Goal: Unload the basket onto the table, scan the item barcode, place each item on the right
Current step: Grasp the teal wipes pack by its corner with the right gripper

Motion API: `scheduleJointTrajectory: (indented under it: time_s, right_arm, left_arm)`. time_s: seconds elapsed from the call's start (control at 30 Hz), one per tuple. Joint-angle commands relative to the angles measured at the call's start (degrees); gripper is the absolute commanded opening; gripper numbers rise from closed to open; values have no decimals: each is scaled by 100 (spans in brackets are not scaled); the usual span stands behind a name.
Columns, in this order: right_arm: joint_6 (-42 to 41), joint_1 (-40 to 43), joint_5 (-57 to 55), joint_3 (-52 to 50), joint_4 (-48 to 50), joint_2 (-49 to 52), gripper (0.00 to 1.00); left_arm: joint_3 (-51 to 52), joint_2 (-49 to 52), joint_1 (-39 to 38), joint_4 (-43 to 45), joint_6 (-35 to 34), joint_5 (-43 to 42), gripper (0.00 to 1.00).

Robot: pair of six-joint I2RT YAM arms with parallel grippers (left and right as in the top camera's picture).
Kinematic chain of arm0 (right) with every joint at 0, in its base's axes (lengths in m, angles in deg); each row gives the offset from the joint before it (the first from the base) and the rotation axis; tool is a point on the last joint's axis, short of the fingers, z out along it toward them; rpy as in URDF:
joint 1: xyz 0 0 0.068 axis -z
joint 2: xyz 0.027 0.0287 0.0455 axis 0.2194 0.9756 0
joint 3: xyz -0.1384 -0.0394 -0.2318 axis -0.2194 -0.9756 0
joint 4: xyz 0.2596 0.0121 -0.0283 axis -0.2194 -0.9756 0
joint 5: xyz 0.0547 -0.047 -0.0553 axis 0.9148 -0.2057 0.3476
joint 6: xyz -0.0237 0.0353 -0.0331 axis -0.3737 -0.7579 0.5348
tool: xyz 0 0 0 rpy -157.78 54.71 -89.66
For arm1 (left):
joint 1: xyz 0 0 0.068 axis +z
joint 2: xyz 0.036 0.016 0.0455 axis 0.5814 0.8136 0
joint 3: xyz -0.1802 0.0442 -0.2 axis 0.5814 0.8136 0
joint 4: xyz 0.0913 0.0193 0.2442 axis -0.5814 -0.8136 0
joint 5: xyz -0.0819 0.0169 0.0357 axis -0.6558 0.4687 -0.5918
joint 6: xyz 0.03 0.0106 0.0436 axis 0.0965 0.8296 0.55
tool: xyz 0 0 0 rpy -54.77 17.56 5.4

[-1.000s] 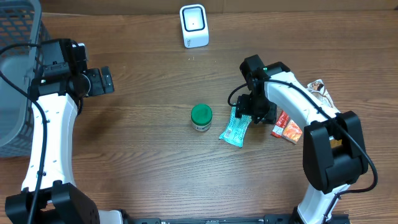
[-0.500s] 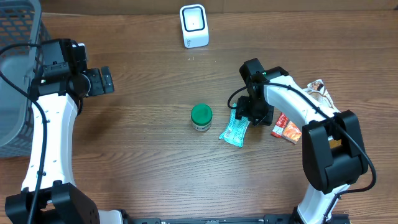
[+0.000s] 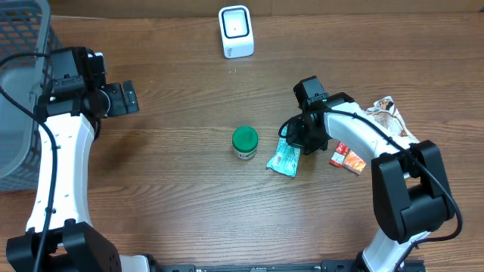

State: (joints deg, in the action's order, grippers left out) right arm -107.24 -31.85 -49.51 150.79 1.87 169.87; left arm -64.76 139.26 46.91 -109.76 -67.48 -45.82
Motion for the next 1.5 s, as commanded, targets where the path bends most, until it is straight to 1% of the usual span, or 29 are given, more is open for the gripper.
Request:
scheduleJointTrajectory:
  time_s: [0.0,0.1,0.27,0.3,0.47,0.6,0.8,1.1,1.3,1.37,1.47]
  right_arm:
    - [-4,48,-151,-192,-26,155,4]
    - [160,227,37,-17,-109,52,4]
    - [1375,564,1250,240,-59,-525,4]
    - [1517,616,1381,256,-20,-699,4]
    - [1537,732,1410,256,61,-1471,4]
    - [1659,730,1414,256,46,-1882,4]
    - [1655,730,1414,251,-269,-1952,4]
    - [1657,732,1504,258,-136,-1950,4]
    - [1633,730,1499,501,-179,-1950,4]
    - [1421,730,1486,503,-201,-1947,3]
    - [721,730,1180,439,-234,-1897,4]
  left_arm:
    - [-39,33,-13,4,-55,15,100]
    - [-39,33,-13,4,-55,13,100]
    - [-39,33,-13,4,-55,13,100]
    - [-39,33,-13,4,-55,13,100]
    - [-39,33,-13,4,-55,13,100]
    - [-39,33,-13,4,-55,15,100]
    - [-39,33,-13,4,-55,13,100]
    - [-39,33,-13,4,-55,13,100]
    - [-39,33,-13,4,-55,13,100]
    - [-39,33,-13,4,-55,13,100]
    - [-39,33,-13,4,-55,15,100]
